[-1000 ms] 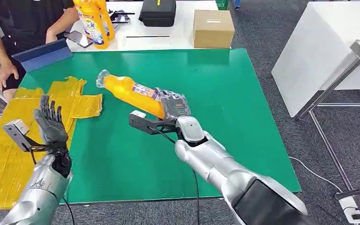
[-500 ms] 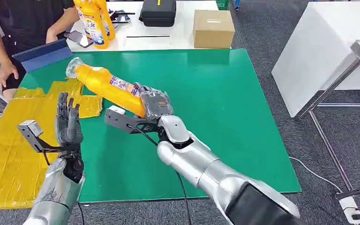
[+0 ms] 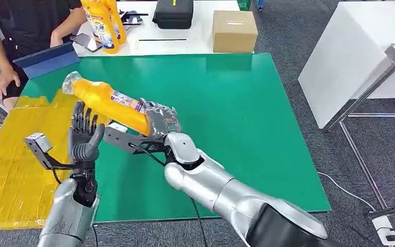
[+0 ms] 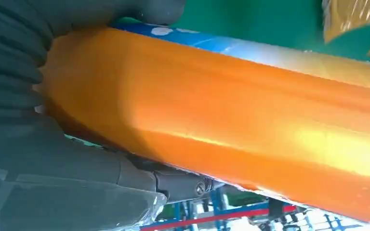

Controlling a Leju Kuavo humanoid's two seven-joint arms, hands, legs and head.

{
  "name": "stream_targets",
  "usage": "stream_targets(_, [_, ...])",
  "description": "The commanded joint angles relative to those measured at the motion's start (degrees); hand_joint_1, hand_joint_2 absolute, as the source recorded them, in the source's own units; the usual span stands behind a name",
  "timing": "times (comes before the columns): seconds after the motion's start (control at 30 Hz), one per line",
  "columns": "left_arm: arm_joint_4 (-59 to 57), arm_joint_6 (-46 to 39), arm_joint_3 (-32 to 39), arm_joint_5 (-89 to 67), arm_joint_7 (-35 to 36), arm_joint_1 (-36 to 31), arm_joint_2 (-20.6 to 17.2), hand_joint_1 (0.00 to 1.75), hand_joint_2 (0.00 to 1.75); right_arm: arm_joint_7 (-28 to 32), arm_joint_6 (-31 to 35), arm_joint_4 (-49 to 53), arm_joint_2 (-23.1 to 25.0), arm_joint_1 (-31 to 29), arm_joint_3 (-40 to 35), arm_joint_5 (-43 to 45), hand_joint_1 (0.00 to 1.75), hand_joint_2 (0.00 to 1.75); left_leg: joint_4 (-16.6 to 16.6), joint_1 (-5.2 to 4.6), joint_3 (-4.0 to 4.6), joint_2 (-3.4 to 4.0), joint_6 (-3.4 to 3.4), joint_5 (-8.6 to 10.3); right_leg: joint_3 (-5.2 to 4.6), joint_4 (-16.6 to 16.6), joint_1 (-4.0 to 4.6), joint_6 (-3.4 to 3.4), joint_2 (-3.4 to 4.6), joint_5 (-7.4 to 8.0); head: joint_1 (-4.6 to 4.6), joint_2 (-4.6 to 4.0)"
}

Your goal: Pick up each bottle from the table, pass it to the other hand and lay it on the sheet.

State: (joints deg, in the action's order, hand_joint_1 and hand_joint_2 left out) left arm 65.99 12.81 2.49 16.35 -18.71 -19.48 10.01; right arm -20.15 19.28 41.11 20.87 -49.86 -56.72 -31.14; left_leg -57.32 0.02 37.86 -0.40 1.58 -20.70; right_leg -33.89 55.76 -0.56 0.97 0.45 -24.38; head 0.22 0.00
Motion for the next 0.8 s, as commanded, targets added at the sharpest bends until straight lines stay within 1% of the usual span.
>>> stream_targets(0.03, [9.44,-0.77,-6.95,5.26,4.01,4.13,-0.38,0.0,1.75,-1.21,-1.32,-0.09,-0.87,-2.86,-12.57,3.19,1.75,1.75,-0.03,-0.02,-0.24,-0.01,-0.1,-0.13,0.24,0.02,-0.01,-0.05,-0.05,-0.13,0.0,0.0])
stream_targets(0.1, [10.14,0.09,-7.94,7.24,5.04,4.62,-0.57,0.0,1.75,-1.7,-1.45,0.0,-0.87,-2.7,-14.18,3.72,1.75,1.75,-0.02,-0.01,-0.27,0.0,-0.12,-0.14,0.24,0.01,-0.01,-0.06,-0.02,-0.13,0.0,0.0])
stream_targets(0.13, [10.31,0.65,-8.5,8.15,5.54,4.77,-0.43,0.0,1.75,-1.85,-1.58,-0.05,-0.87,-2.66,-14.73,3.79,1.75,1.75,-0.07,-0.05,-0.59,0.03,-0.21,-0.31,0.55,0.08,-0.03,-0.11,-0.05,-0.3,-0.04,0.0])
stream_targets(0.23, [11.1,1.99,-10.58,10.74,7.28,4.94,-0.13,0.0,1.75,-2.26,-1.67,-0.19,-0.87,-2.34,-15.98,3.98,1.75,1.75,-0.05,-0.02,-0.42,-0.07,-0.18,-0.23,0.29,0.05,-0.01,-0.1,-0.14,-0.24,-0.02,0.0])
stream_targets(0.27, [11.36,2.45,-11.29,11.91,8.07,4.93,-0.1,0.0,1.75,-2.28,-1.77,-0.18,-0.87,-2.12,-16.26,3.98,1.75,1.75,0.01,-0.01,-0.2,-0.14,-0.11,-0.1,-0.01,-0.01,-0.01,-0.07,-0.16,-0.12,-0.04,0.0])
stream_targets(0.37, [11.6,2.62,-12.66,13.96,9.28,5.0,-0.27,0.0,1.75,-2.25,-1.91,0.06,-0.87,-1.41,-17.04,3.57,1.75,1.75,-0.01,-0.02,-0.36,-0.18,-0.14,-0.19,0.15,-0.02,-0.02,-0.08,-0.19,-0.21,-0.02,0.0])
stream_targets(0.4, [11.6,2.62,-12.66,13.96,9.28,5.0,-0.27,0.0,1.75,-2.25,-1.91,0.06,-0.87,-1.41,-17.04,3.57,1.75,1.75,0.02,-0.01,-0.22,-0.13,-0.1,-0.11,-0.01,-0.04,-0.01,-0.05,-0.13,-0.12,-0.02,0.0])
stream_targets(0.43, [11.51,2.84,-12.88,15.03,9.72,5.04,-0.39,0.0,1.75,-2.27,-2.34,0.14,-0.87,-1.25,-17.34,3.47,1.75,1.75,0.0,-0.01,-0.43,-0.15,-0.15,-0.22,0.23,-0.03,-0.01,-0.08,-0.18,-0.23,-0.02,0.0])
stream_targets(0.47, [11.68,2.9,-13.09,15.61,9.87,5.15,-0.48,0.0,1.75,-2.27,-2.5,0.21,-0.87,-0.96,-17.65,3.27,1.75,1.75,-0.04,-0.01,-0.46,-0.15,-0.16,-0.25,0.25,0.0,0.0,-0.08,-0.21,-0.27,-0.04,0.0])
stream_targets(0.5, [11.97,3.13,-13.38,16.78,10.37,5.32,-0.57,0.0,1.75,-2.23,-2.86,0.34,-0.87,-0.63,-17.96,3.15,1.75,1.75,0.02,-0.03,-0.29,-0.14,-0.11,-0.13,0.04,-0.03,-0.03,-0.06,-0.2,-0.17,-0.02,0.0])
stream_targets(0.53, [12.38,3.15,-13.73,17.16,10.61,5.58,-0.65,0.0,1.75,-2.18,-2.83,0.54,-0.87,-0.21,-18.41,2.85,1.75,1.75,0.01,-0.01,-0.39,-0.16,-0.14,-0.19,0.16,-0.03,-0.01,-0.07,-0.22,-0.22,-0.04,0.0])
stream_targets(0.63, [13.5,2.43,-14.35,18.2,11.22,6.12,-0.89,0.0,1.75,-2.12,-3.37,2.05,-0.87,1.0,-19.77,2.2,1.75,1.75,0.03,0.01,-0.24,-0.09,-0.11,-0.12,-0.01,-0.07,0.0,-0.05,-0.13,-0.11,-0.02,0.0])
stream_targets(0.67, [13.92,1.9,-14.49,18.36,11.24,6.31,-1.06,0.0,1.75,-2.45,-3.76,3.16,-0.87,1.45,-20.39,1.82,1.75,1.75,0.01,0.01,-0.38,-0.1,-0.15,-0.19,0.14,-0.04,0.0,-0.07,-0.16,-0.19,-0.04,0.0])
stream_targets(0.7, [14.01,1.33,-14.59,18.38,11.14,6.31,-1.25,0.0,1.75,-2.86,-4.25,3.92,-0.87,1.74,-20.98,1.25,1.75,1.75,0.03,0.02,-0.19,-0.07,-0.12,-0.11,-0.06,-0.07,0.02,-0.06,-0.12,-0.09,-0.02,0.0])
stream_targets(0.73, [13.84,0.86,-14.46,18.42,10.98,6.26,-1.36,0.0,1.75,-3.06,-5.14,4.54,-0.87,2.11,-21.48,1.03,1.75,1.75,0.01,0.0,-0.34,-0.07,-0.16,-0.19,0.08,-0.04,0.0,-0.08,-0.15,-0.18,-0.04,0.0])
stream_targets(0.77, [13.47,0.45,-14.27,18.53,10.78,6.12,-1.61,0.0,1.75,-3.18,-5.81,5.12,-0.87,2.6,-22.08,0.39,1.75,1.75,0.02,0.02,-0.25,-0.09,-0.15,-0.15,0.0,-0.06,0.02,-0.07,-0.16,-0.14,-0.02,0.0])
stream_targets(0.8, [13.24,0.43,-14.2,18.53,10.77,6.01,-1.77,0.0,1.75,-3.42,-5.68,5.34,-0.87,2.89,-22.27,0.15,1.75,1.75,0.01,0.02,-0.37,-0.08,-0.17,-0.21,0.11,-0.05,0.01,-0.09,-0.17,-0.2,-0.04,0.0])
